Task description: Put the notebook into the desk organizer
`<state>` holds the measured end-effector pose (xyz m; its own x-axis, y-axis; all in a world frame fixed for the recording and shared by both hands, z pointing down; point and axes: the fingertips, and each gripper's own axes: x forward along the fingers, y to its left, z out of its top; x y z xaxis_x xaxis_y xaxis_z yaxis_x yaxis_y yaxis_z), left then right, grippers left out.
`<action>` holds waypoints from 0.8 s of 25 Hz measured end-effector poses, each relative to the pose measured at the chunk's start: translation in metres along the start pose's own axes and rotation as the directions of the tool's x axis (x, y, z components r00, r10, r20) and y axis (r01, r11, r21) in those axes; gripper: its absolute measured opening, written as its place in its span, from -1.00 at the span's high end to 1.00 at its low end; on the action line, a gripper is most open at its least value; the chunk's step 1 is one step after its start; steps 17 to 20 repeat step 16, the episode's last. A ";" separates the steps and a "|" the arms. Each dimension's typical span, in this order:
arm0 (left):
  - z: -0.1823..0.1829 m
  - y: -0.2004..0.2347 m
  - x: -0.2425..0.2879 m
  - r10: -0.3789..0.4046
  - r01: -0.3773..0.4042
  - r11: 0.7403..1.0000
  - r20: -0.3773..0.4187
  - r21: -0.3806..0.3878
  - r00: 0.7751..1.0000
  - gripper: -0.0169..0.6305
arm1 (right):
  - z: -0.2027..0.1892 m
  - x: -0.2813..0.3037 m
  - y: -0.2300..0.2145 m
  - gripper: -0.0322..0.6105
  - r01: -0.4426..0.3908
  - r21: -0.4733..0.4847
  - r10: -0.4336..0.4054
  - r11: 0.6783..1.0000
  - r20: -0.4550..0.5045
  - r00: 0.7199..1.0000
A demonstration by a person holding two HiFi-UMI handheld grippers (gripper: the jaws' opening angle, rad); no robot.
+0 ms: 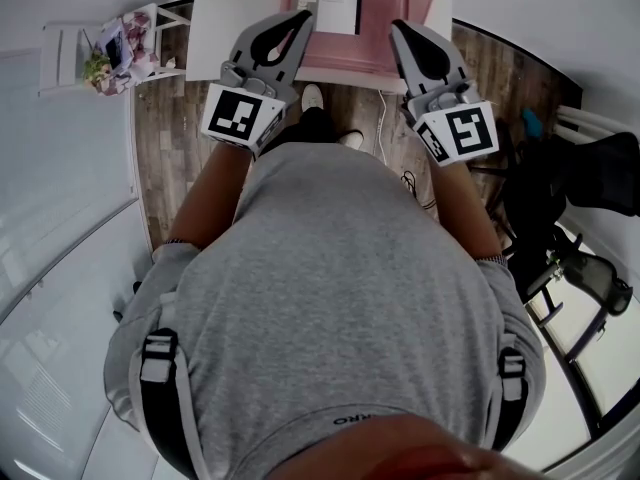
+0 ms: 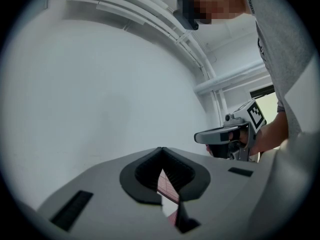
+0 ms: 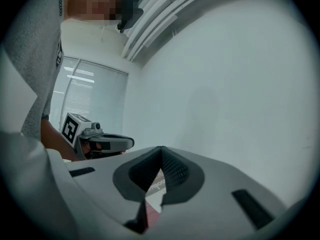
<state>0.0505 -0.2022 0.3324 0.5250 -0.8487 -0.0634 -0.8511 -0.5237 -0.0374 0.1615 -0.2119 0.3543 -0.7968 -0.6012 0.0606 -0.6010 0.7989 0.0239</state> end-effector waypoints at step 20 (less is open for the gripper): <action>-0.003 0.005 -0.013 0.028 -0.028 1.000 -0.006 0.003 1.000 0.89 | -0.004 -0.001 0.006 0.89 0.005 0.005 -0.005 1.000 -0.003 1.000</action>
